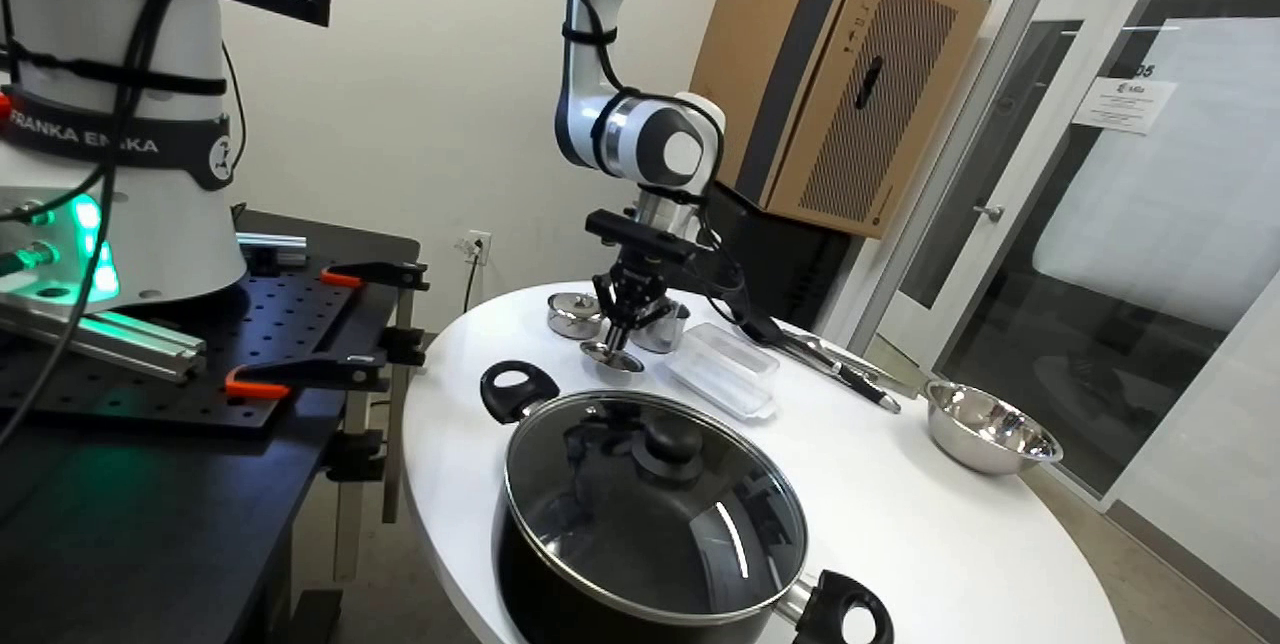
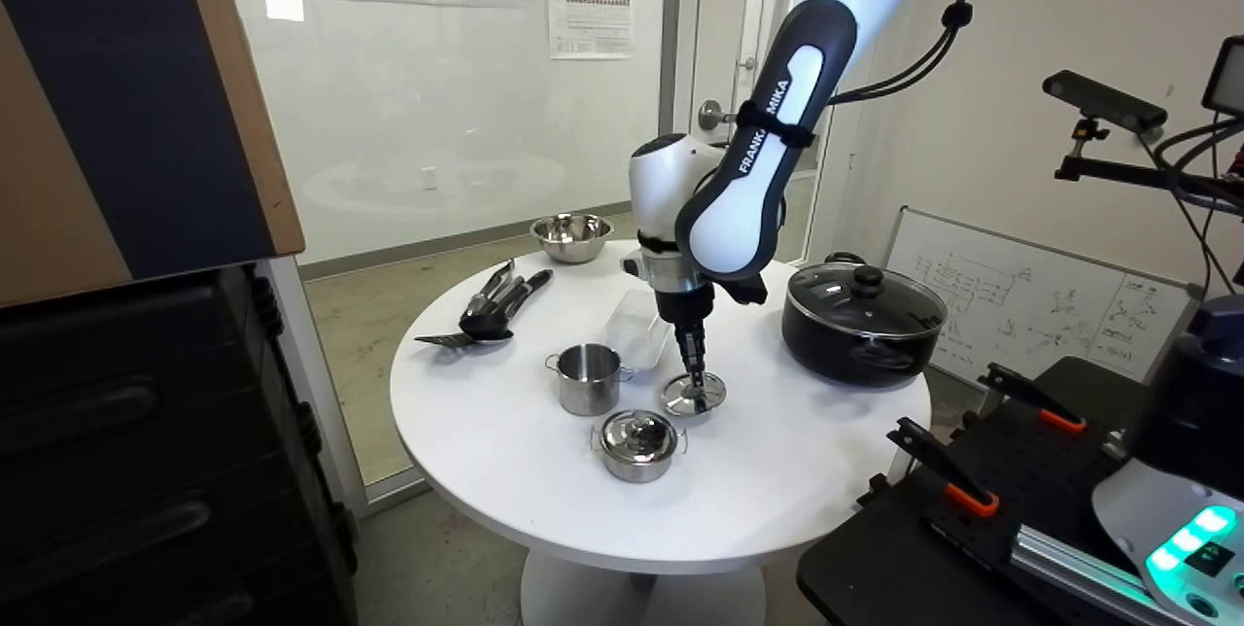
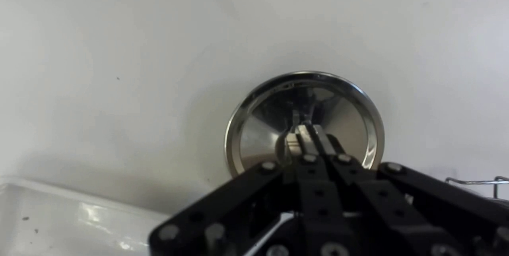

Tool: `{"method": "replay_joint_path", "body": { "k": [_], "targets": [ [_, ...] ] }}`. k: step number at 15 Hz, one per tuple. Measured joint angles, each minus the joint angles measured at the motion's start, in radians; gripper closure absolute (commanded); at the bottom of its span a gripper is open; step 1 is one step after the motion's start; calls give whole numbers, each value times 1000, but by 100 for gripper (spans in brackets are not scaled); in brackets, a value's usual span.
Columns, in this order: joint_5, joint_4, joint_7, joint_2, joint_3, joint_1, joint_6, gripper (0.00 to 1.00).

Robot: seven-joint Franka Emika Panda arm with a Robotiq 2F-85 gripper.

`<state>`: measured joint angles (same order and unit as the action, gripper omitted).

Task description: Take the silver lid from the silver pot farthest away from you and put it on the table

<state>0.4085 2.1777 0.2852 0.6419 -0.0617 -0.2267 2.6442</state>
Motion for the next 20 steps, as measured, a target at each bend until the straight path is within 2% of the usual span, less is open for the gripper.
{"method": "replay_joint_path", "body": {
  "k": [1,2,4,10,13,15,20],
  "targets": [
    [15,-10,-21,11,14,-13,9,100],
    [27,-19,-38,22,26,-25,17,77],
    [39,-39,-65,40,40,-45,23,67],
    [46,-72,-81,58,46,-73,23,22],
    [45,-74,-79,25,31,-68,24,2],
    [37,-62,-63,-27,-7,-53,23,0],
    [-51,-5,31,-190,-163,-2,23,0]
  ]
}}
